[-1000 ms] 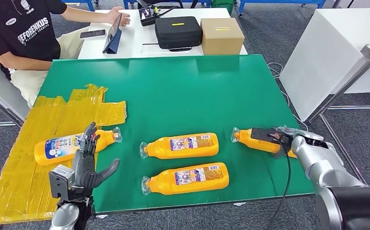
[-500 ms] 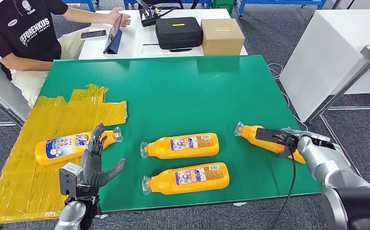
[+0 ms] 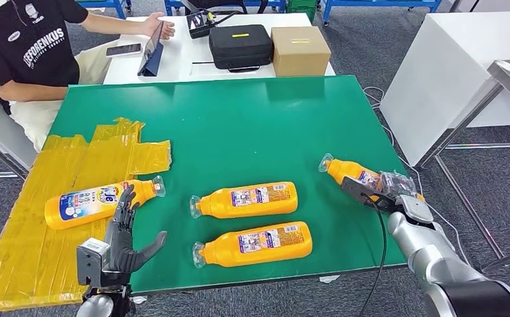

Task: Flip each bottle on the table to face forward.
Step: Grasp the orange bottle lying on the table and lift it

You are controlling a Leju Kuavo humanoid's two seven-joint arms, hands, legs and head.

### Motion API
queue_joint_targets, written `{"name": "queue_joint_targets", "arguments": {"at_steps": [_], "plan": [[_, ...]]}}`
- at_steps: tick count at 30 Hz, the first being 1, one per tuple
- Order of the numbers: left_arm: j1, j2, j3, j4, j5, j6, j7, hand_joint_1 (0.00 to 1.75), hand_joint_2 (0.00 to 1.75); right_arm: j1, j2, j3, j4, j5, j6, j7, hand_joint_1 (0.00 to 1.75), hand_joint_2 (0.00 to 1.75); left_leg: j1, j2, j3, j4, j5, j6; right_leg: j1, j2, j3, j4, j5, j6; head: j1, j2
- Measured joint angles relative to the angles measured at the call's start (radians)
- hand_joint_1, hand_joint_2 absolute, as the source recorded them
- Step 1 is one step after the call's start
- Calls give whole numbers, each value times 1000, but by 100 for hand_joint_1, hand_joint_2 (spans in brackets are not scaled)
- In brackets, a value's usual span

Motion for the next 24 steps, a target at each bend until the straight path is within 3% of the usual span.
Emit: {"name": "queue_joint_targets", "arguments": {"at_steps": [6,12,17,24], "plan": [[25,0,4,-31,-68,-6,28,0,175,164,59,-4,-239,-255,-166,-194,175,175,1,-1,-1,0,0,0,1,0,-1,0,0,1,-1,0],[24,-2,-26,-59,-155,-23,47,0,175,365,117,6,-552,-427,-289,-286,175,175,1,-8,-12,0,1,-1,1,-6,-10,2,-2,0,-1,0],[4,-20,-83,-103,-192,-52,84,0,175,514,177,11,-816,-536,-445,-394,175,175,1,-8,-17,0,1,-1,1,-6,-16,2,-2,0,-1,0],[-44,-47,-159,-107,-190,-55,109,0,175,600,231,13,-1009,-603,-481,-443,175,175,0,-7,-18,0,0,-1,0,-6,-17,2,-2,0,0,0]]}}
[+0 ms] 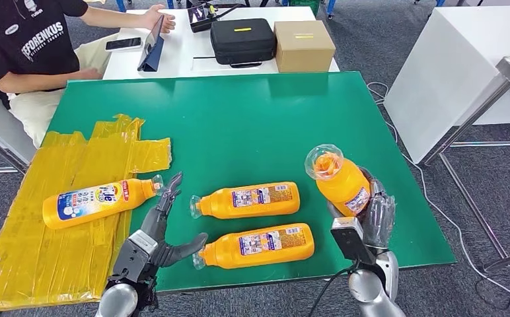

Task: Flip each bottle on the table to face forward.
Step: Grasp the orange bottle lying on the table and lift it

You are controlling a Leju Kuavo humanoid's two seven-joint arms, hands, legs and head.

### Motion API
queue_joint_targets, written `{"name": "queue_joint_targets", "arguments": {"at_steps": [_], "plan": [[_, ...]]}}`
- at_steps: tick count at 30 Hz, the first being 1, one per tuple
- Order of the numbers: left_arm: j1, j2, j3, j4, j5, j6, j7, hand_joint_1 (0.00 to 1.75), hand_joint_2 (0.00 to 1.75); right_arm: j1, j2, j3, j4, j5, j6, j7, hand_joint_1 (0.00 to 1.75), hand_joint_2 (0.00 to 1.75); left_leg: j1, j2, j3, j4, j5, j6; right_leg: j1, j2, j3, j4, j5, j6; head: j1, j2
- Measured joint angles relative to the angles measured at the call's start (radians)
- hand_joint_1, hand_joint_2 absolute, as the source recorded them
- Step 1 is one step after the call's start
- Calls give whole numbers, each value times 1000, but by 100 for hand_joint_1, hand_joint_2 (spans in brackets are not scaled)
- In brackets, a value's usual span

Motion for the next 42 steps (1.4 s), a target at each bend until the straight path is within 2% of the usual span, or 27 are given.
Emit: {"name": "queue_joint_targets", "arguments": {"at_steps": [9,13,17,21,25,32,42], "plan": [[-9,-2,-23,0,1,2,0,0,175,20,12,1,-55,-4,0,-4,175,175,0,0,0,0,0,0,0,0,0,0,0,0,0,0],[-21,-3,-40,0,1,-13,3,0,175,26,23,4,-73,-31,4,-38,175,175,0,0,0,0,0,0,0,0,-1,0,0,0,0,0],[-67,-21,-99,6,23,-76,44,0,175,31,49,30,-110,-42,9,-94,175,175,0,0,-1,0,0,0,0,0,-1,0,0,0,0,0],[-128,-49,-177,28,116,-173,98,0,175,25,75,91,-136,-60,12,-180,175,175,0,0,-1,0,0,0,0,0,-1,0,0,0,0,0],[-177,-70,-253,50,224,-223,130,0,175,7,93,167,-136,-85,50,-208,175,175,0,0,-1,0,0,0,0,0,-1,0,0,0,0,0],[-217,-73,-329,58,359,-195,140,0,175,-27,109,232,-113,-168,166,-222,175,175,0,0,-1,0,0,0,0,0,-1,0,0,0,0,0],[-222,-72,-343,36,397,-174,144,0,175,-57,125,253,-59,-173,210,-226,175,175,0,0,-1,0,0,0,0,0,-1,0,0,0,0,0]]}}
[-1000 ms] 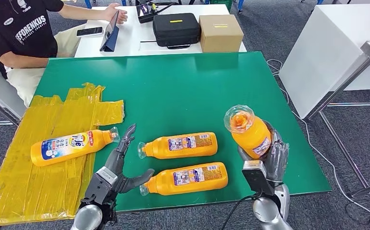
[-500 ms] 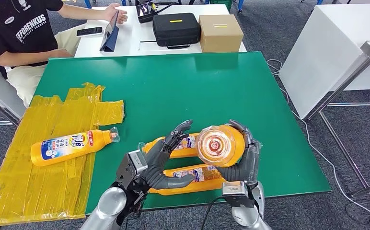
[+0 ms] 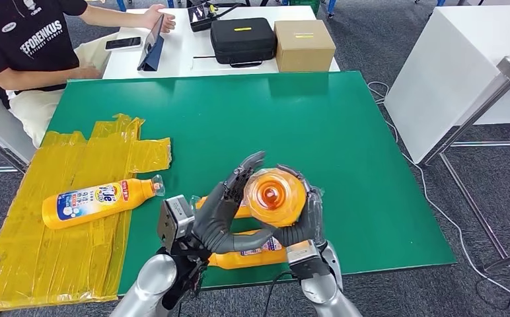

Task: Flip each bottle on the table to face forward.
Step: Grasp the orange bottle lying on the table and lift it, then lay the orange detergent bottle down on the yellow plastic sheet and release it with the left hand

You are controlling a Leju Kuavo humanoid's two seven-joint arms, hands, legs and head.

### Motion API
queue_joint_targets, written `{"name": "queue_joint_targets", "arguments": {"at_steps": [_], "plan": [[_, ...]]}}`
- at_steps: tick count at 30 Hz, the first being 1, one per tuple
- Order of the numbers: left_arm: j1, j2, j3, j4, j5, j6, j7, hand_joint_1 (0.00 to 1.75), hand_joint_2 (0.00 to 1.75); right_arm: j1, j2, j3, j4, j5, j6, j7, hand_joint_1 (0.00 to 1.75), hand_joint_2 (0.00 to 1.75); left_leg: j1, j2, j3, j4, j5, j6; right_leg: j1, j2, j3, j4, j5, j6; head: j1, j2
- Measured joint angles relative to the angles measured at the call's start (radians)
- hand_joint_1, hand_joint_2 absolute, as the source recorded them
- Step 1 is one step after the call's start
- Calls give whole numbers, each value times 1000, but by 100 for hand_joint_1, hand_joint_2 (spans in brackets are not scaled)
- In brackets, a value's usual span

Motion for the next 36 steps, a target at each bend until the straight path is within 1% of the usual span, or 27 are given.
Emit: {"name": "queue_joint_targets", "arguments": {"at_steps": [3,9,16,22,26,28,32,36], "plan": [[-6,0,-3,-42,20,29,10,0,175,-48,25,26,69,10,15,7,175,175,0,0,0,0,0,0,0,0,0,0,0,0,0,0],[-11,-2,-3,-70,7,71,5,0,175,-83,45,34,115,15,17,24,175,175,0,0,0,0,0,0,0,0,0,0,0,0,0,0],[-20,-15,-3,-82,-27,115,2,0,175,-139,75,33,186,10,37,53,175,175,0,0,0,0,0,0,0,0,0,0,0,0,0,0],[-28,-23,-2,-82,-84,172,-13,0,175,-170,90,32,236,2,92,94,175,175,0,0,0,0,0,0,0,0,0,0,0,0,0,0],[-29,-26,-2,-82,-102,191,-22,0,175,-181,94,32,255,-3,116,109,175,175,0,0,0,0,0,0,0,0,0,0,0,0,0,0],[-29,-27,-2,-82,-123,212,-34,0,175,-186,98,32,264,-14,153,125,175,175,0,0,0,0,0,0,0,0,0,0,0,0,0,0],[-29,-31,0,-82,-180,256,-56,0,175,-202,110,32,287,-41,258,153,175,175,0,0,0,0,0,0,0,0,0,0,0,0,0,0],[-29,-35,7,-82,-216,279,-68,0,175,-227,121,34,325,-24,326,166,175,175,0,0,0,0,0,0,0,0,0,0,0,0,0,0]]}}
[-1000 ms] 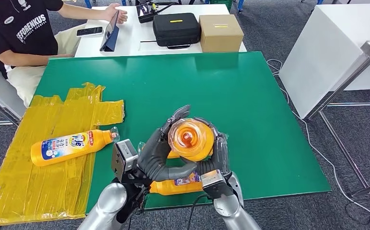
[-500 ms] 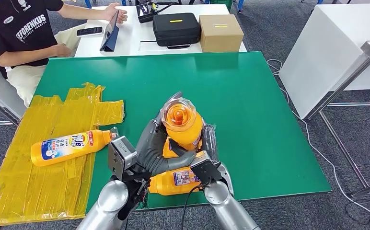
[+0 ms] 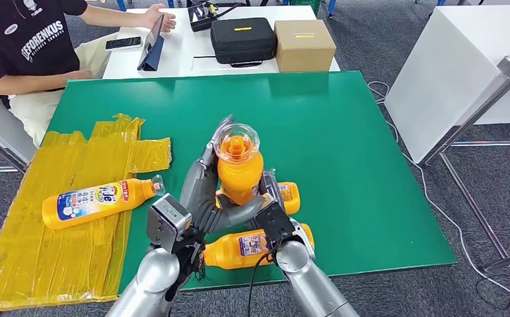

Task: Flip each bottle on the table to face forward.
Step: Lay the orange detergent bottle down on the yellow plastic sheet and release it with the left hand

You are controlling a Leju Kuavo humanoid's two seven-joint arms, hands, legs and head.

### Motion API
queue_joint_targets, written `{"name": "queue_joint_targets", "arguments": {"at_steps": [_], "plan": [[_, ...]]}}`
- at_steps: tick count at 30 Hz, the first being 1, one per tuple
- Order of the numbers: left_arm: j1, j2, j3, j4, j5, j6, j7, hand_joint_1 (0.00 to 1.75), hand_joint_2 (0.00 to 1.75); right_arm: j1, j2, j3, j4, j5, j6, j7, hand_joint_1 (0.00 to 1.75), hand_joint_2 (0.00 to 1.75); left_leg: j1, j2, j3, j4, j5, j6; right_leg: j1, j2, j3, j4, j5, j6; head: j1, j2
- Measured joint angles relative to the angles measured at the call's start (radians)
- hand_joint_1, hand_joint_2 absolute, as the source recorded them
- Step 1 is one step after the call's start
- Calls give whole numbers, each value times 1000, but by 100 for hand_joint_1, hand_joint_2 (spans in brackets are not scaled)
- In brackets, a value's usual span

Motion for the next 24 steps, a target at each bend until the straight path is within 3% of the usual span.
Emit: {"name": "queue_joint_targets", "arguments": {"at_steps": [16,24], "plan": [[-1,-3,34,14,-6,6,-4,0,175,-59,5,1,71,119,36,31,175,175,0,0,0,0,0,0,0,0,0,0,0,0,0,0],[-15,-8,45,30,2,5,-8,0,175,-48,5,1,23,154,46,114,175,175,0,0,0,0,0,0,0,0,0,0,0,0,0,0]]}}
